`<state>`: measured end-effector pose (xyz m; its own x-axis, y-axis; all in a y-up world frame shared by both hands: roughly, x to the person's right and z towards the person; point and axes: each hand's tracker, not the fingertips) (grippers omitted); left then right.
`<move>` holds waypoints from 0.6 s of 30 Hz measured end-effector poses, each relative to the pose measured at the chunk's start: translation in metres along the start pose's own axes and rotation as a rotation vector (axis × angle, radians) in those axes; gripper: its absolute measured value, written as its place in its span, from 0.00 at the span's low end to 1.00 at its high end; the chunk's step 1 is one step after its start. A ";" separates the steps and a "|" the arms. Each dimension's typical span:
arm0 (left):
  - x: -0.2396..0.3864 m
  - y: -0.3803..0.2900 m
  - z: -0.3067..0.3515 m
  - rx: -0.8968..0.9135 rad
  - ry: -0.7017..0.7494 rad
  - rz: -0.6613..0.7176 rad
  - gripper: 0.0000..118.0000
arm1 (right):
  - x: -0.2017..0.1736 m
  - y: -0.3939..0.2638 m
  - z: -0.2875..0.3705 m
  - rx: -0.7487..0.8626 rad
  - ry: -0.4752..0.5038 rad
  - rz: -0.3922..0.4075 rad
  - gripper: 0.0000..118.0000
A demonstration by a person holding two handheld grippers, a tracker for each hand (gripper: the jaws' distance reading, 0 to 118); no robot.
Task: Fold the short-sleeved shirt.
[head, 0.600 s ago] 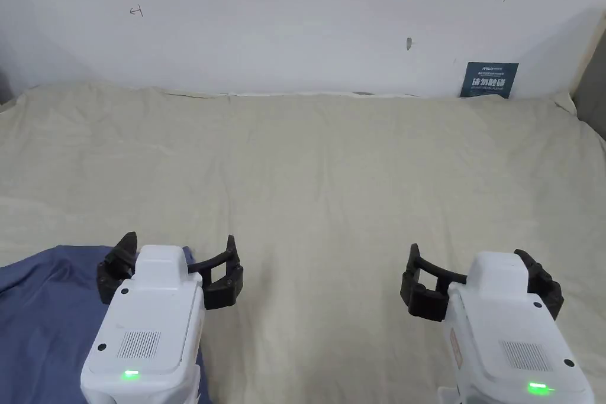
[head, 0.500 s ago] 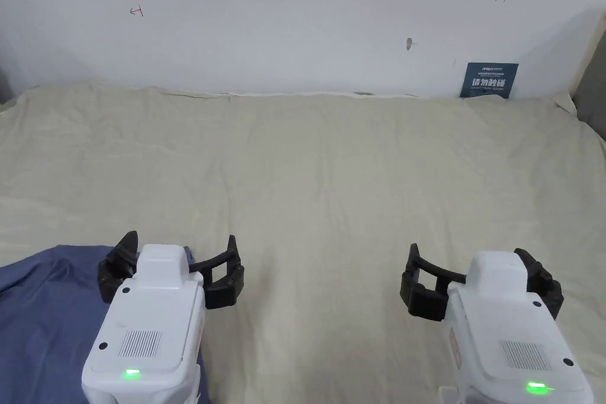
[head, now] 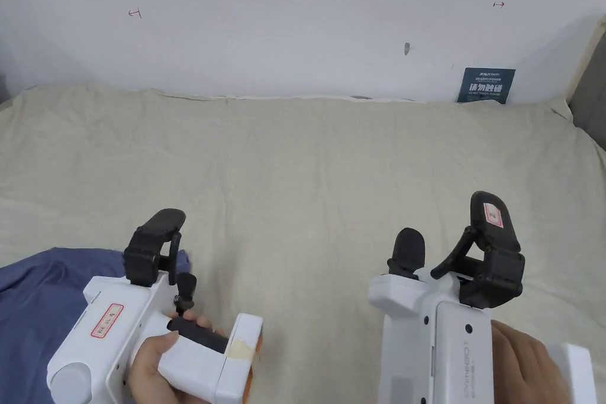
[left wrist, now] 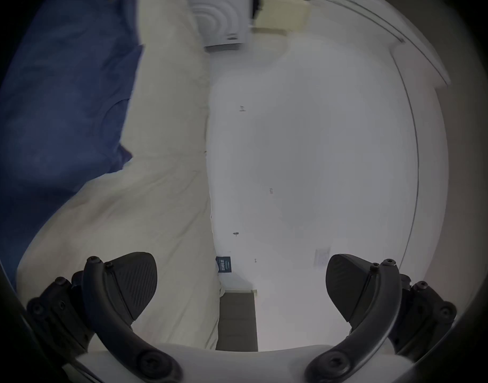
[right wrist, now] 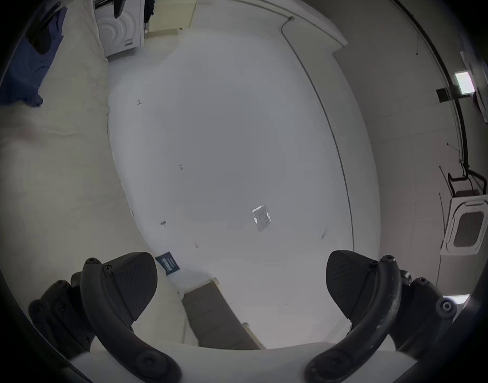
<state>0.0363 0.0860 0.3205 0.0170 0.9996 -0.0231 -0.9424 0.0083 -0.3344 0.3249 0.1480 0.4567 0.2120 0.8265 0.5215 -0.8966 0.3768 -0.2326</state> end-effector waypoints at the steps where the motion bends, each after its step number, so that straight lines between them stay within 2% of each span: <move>1: 0.005 0.001 0.001 0.020 0.031 -0.088 1.00 | 0.011 -0.001 -0.003 -0.046 0.044 -0.101 1.00; 3: 0.026 -0.007 0.005 0.048 0.074 -0.405 1.00 | 0.028 -0.004 -0.011 -0.148 0.131 -0.294 1.00; 7: 0.059 -0.042 0.010 0.112 0.117 -1.153 1.00 | 0.045 -0.037 -0.030 -0.296 0.262 -0.690 1.00; 8: 0.062 -0.052 0.011 0.140 0.123 -1.322 1.00 | 0.048 -0.044 -0.033 -0.316 0.288 -0.768 1.00; 10: 0.062 -0.068 0.011 0.195 0.150 -1.576 1.00 | 0.050 -0.049 -0.033 -0.353 0.333 -0.903 1.00; 12: 0.057 -0.077 0.008 0.214 0.145 -1.697 1.00 | 0.050 -0.058 -0.036 -0.381 0.356 -0.978 1.00; 14: 0.054 -0.080 0.008 0.194 0.131 -1.733 1.00 | 0.048 -0.056 -0.033 -0.396 0.373 -1.009 1.00; 18: 0.053 -0.078 0.006 0.166 0.142 -1.711 1.00 | 0.044 -0.054 -0.032 -0.400 0.374 -0.983 1.00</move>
<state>0.1086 0.1381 0.3516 0.9766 -0.1564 0.1474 0.1541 0.9877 0.0272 0.3949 0.1777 0.4659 0.9215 0.1450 0.3604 -0.1010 0.9853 -0.1381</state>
